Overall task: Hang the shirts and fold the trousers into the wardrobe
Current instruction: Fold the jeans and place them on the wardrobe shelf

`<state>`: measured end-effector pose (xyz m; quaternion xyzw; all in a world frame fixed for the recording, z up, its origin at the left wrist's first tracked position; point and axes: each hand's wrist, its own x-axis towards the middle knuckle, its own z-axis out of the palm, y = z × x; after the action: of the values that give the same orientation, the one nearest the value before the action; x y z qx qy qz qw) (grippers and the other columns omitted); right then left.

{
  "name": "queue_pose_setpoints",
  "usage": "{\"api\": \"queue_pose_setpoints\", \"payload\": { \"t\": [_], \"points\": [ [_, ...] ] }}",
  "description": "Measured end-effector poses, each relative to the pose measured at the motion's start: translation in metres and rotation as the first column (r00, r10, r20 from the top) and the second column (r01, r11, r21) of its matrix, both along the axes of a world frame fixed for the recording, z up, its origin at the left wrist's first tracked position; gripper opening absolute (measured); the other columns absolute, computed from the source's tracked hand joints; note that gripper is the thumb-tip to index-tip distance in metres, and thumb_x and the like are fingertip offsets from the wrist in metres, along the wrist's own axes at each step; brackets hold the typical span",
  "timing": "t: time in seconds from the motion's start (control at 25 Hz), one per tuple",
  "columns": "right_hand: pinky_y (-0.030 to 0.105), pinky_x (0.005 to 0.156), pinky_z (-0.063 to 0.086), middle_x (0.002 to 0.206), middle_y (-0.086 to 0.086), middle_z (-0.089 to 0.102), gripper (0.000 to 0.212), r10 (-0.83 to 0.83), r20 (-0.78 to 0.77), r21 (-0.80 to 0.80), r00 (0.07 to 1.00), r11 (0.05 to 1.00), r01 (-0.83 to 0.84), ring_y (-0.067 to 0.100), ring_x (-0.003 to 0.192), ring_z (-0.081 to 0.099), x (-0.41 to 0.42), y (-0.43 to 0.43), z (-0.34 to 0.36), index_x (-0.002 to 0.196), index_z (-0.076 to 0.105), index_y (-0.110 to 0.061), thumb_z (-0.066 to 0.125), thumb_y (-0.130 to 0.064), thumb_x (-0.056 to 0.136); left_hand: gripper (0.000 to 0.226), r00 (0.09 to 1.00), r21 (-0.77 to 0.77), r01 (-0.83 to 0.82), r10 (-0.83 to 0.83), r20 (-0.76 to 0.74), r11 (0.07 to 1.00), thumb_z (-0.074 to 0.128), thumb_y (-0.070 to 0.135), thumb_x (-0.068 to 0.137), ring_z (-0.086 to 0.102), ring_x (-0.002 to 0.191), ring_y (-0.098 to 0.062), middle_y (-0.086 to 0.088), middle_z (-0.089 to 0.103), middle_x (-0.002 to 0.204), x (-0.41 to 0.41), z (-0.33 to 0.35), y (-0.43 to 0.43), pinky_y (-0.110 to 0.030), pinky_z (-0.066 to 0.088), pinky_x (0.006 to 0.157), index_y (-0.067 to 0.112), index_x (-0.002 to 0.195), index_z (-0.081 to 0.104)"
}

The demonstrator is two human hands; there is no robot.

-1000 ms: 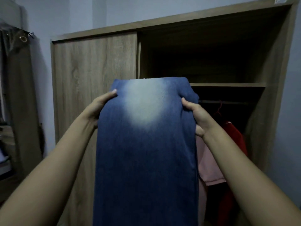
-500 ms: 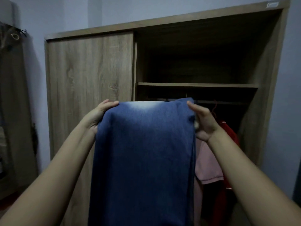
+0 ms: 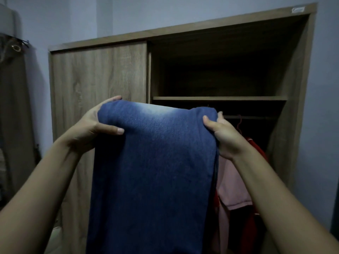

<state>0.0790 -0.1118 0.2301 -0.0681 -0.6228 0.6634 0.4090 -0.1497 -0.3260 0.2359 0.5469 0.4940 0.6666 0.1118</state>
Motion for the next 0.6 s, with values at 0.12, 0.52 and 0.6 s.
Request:
{"api": "queue_pose_setpoints", "payload": {
  "t": [0.12, 0.52, 0.6],
  "points": [
    [0.025, 0.074, 0.055, 0.139, 0.007, 0.043, 0.074, -0.004, 0.023, 0.038, 1.000, 0.999, 0.004, 0.018, 0.103, 0.059, 0.008, 0.005, 0.005, 0.149, -0.003, -0.014, 0.048, -0.018, 0.096, 0.117, 1.000, 0.015, 0.020, -0.020, -0.006, 1.000, 0.095, 0.020, 0.018, 0.069, 0.093, -0.010, 0.002, 0.072, 0.105, 0.010, 0.001, -0.001, -0.018, 0.055, 0.071, 0.022, 0.128, 0.053],
    [0.042, 0.074, 0.056, 0.114, 0.018, 0.059, 0.088, 0.350, -0.337, -0.031, 0.874, 0.924, -0.382, 0.033, 0.098, 0.063, 0.011, -0.006, -0.019, 0.135, 0.039, -0.008, 0.070, 0.005, 0.053, 0.106, 0.976, 0.108, -0.083, 0.103, -0.194, 0.991, 0.081, -0.001, 0.062, 0.063, 0.107, -0.006, 0.002, 0.059, 0.121, 0.018, 0.000, 0.001, -0.014, 0.052, 0.078, 0.029, 0.147, 0.025],
    [0.042, 0.074, 0.057, 0.115, 0.020, 0.061, 0.091, 0.373, -0.325, -0.059, 0.869, 0.909, -0.413, 0.034, 0.098, 0.065, 0.013, -0.008, -0.008, 0.134, 0.042, -0.004, 0.076, 0.003, 0.050, 0.109, 0.959, 0.121, -0.098, 0.126, -0.252, 0.988, 0.085, 0.003, 0.057, 0.063, 0.106, -0.002, 0.006, 0.064, 0.117, 0.015, 0.003, -0.005, -0.013, 0.052, 0.080, 0.022, 0.147, 0.026]
  ]
}}
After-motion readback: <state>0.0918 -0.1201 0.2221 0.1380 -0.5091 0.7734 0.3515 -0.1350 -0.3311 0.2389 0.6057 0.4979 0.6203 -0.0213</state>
